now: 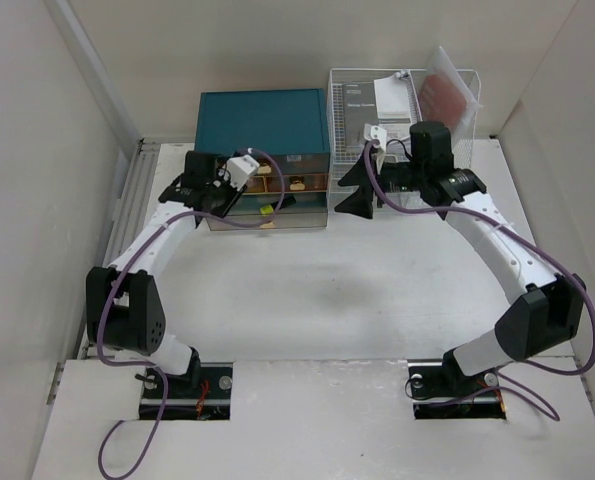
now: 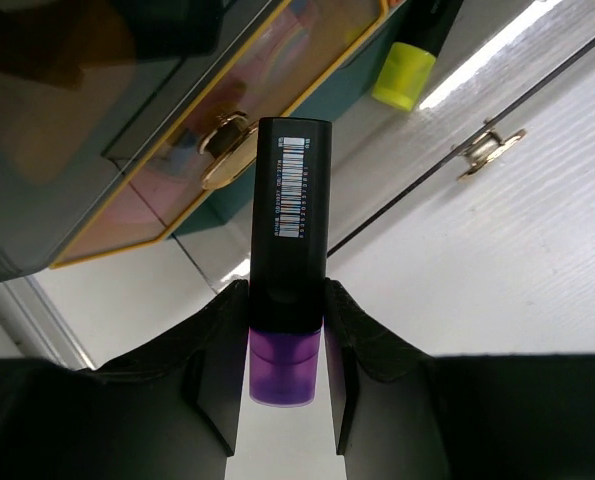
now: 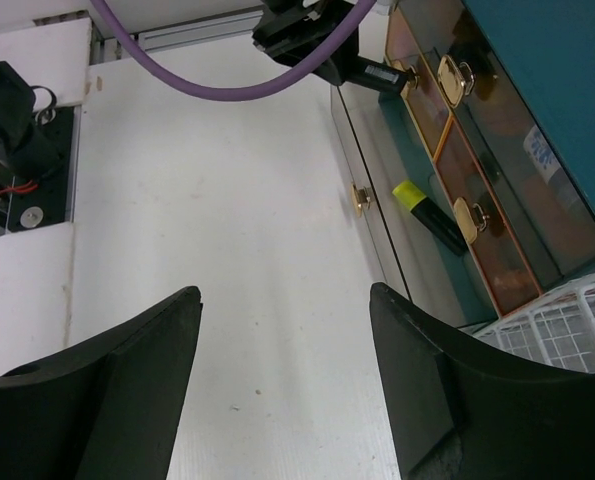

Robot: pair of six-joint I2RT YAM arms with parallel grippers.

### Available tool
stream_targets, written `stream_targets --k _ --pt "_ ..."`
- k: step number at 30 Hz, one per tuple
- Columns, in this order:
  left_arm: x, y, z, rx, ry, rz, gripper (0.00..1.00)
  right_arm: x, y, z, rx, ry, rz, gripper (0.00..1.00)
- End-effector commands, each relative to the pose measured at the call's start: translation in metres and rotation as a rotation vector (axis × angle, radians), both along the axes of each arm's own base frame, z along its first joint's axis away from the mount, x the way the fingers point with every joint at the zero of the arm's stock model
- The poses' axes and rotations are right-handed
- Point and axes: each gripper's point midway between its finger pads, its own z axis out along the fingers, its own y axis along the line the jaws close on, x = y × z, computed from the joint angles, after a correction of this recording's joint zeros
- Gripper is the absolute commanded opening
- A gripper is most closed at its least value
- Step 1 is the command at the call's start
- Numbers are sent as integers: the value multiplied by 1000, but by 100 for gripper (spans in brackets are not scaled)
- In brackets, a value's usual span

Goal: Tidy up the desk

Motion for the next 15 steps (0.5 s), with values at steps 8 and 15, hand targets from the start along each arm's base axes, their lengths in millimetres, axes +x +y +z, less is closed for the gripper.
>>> stream_targets --k 8,15 --pt "22 -1 11 144 -97 -81 0 11 -5 5 15 -48 -2 74" --pt "24 -12 3 212 -145 -138 0 9 -4 5 19 -46 6 74"
